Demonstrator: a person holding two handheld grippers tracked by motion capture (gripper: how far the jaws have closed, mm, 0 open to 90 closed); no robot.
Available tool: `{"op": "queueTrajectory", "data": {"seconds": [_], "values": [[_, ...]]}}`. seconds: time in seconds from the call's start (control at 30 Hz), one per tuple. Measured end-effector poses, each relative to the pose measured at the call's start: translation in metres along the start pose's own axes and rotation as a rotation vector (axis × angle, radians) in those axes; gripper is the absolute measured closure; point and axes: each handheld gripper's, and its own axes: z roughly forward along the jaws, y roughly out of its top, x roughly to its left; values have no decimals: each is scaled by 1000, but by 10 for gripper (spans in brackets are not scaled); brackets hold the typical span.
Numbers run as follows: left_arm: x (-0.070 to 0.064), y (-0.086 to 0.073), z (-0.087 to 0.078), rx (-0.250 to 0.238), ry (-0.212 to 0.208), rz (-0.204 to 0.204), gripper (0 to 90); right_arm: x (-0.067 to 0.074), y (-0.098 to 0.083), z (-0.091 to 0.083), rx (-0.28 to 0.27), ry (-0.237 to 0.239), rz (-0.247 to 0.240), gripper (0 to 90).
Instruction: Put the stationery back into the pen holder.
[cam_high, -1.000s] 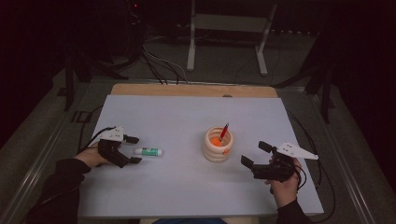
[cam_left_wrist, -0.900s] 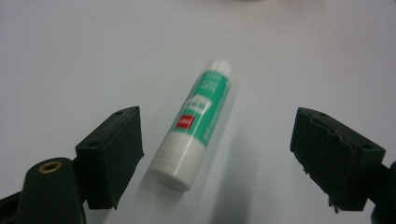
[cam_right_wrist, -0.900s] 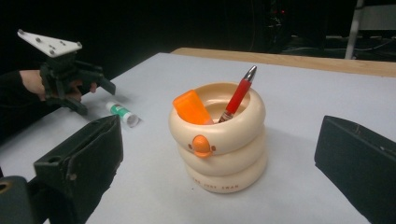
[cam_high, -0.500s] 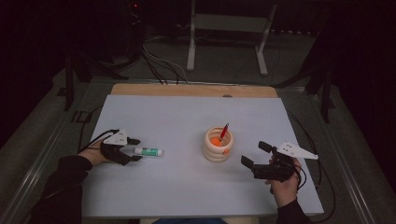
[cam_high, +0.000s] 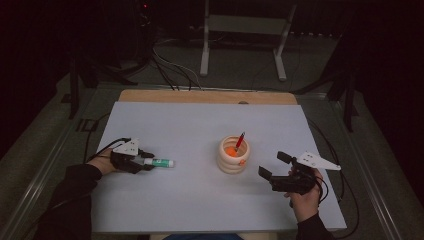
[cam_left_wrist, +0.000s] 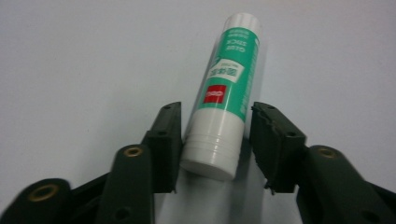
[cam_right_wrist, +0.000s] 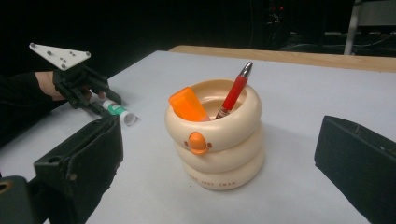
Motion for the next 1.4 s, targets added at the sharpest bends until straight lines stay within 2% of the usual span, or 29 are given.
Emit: {"op": "queueTrajectory", "data": {"seconds": [0.1, 0.47, 0.6, 0.63, 0.73, 0.87, 0.93, 1.1, 1.27, 1.3, 1.37, 1.4], "values": [[0, 0, 0, 1, -13, 7, 649, 0, 0, 0, 1, -1, -3, 9], [-3, 4, -1, 12, -44, -9, 660, 0, 1, 0, 0, 2, 0, 10], [-5, 11, -4, 14, -40, -20, 660, 1, 1, 0, 2, 5, -1, 9], [-5, 13, -5, 15, -35, -33, 660, 1, 0, 0, 2, 5, -1, 10], [-6, 18, -7, -3, -48, -50, 660, 1, 0, 0, 2, 4, 0, 9], [-9, 25, -8, -4, -54, -42, 660, 1, 1, 0, 1, 6, 2, 10], [-10, 28, -8, -11, -70, -43, 660, 1, 1, 0, -1, 7, 1, 9], [-12, 38, -9, -1, -77, -81, 660, 2, 1, 0, -1, 10, 0, 10], [-17, 49, -10, 6, -88, -72, 660, 4, 2, 1, 0, 14, -2, 9], [-17, 52, -10, 13, -94, -92, 660, 4, 2, 1, 0, 14, -2, 9], [-20, 57, -11, 22, -89, -82, 660, 5, 2, 2, 3, 15, -12, 10], [-20, 59, -11, 26, -98, -94, 660, 5, 3, 2, 2, 15, -14, 9]]}}
